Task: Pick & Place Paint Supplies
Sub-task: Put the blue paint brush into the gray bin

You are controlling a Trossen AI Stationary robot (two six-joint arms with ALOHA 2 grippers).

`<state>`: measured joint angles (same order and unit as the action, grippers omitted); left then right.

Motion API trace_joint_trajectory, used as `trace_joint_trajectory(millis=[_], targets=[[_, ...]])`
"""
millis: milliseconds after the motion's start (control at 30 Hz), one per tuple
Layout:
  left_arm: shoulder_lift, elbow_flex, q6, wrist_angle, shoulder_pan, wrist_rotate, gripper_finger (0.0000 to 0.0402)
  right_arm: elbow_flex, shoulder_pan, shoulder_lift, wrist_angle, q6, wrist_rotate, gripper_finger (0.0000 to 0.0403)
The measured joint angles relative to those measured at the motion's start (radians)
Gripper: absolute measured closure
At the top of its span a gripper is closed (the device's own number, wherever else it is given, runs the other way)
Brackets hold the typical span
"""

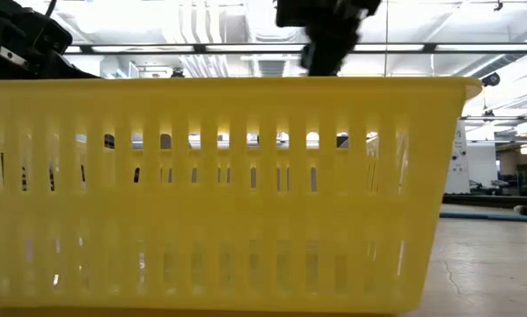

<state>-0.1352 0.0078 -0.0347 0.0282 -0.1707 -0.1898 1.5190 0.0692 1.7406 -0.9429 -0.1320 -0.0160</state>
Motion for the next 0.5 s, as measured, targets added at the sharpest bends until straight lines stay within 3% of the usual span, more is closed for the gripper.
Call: trace_joint_trajectory(millis=[500], targets=[[0.0, 0.0, 0.0, 0.0, 0.0, 0.0, 0.0401, -0.547, 0.195, -0.371, 0.105, -0.653, -0.148, 0.031]])
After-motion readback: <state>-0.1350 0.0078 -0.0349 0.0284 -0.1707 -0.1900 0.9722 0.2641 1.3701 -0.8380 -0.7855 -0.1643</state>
